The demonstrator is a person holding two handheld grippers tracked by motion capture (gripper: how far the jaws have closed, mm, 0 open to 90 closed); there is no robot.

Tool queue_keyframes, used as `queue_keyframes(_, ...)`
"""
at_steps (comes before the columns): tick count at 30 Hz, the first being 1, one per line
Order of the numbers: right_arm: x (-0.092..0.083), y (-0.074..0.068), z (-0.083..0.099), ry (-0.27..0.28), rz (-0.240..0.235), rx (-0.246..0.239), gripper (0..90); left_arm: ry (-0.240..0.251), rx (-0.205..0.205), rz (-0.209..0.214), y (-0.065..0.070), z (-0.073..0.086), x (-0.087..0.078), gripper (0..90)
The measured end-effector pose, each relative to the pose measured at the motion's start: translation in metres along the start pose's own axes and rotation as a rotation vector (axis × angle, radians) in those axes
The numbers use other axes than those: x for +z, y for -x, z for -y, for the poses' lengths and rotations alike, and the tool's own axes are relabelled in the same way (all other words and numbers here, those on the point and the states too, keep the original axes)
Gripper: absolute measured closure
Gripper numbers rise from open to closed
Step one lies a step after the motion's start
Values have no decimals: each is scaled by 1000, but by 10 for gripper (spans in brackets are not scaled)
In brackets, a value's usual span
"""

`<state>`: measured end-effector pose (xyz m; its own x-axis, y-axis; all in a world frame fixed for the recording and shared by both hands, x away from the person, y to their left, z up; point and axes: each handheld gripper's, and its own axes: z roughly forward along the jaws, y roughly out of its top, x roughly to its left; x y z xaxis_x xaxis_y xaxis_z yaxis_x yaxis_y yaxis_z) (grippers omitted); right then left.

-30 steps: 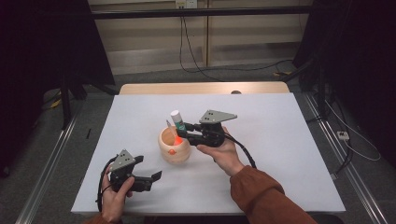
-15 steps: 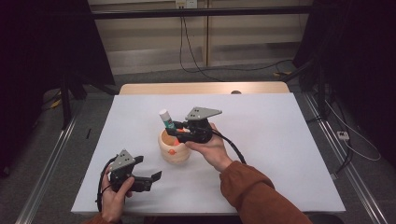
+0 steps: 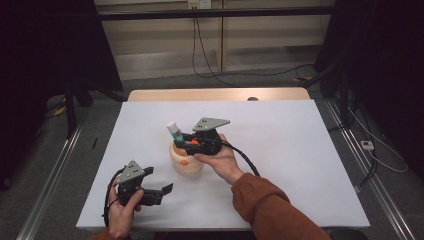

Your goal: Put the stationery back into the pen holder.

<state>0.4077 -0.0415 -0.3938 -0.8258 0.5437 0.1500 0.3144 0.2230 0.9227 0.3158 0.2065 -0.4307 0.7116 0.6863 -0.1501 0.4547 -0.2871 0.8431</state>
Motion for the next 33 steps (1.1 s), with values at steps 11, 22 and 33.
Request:
queue_keyframes(11,9,-2,8,-68,2,-9,660,-2,1,-2,0,0,-1,55)
queue_keyframes(22,4,-2,5,-56,-5,-10,545,-4,3,-1,0,0,-1,55)
queue_keyframes(33,-11,-2,-4,-16,-13,-13,395,-5,4,-2,0,0,0,55)
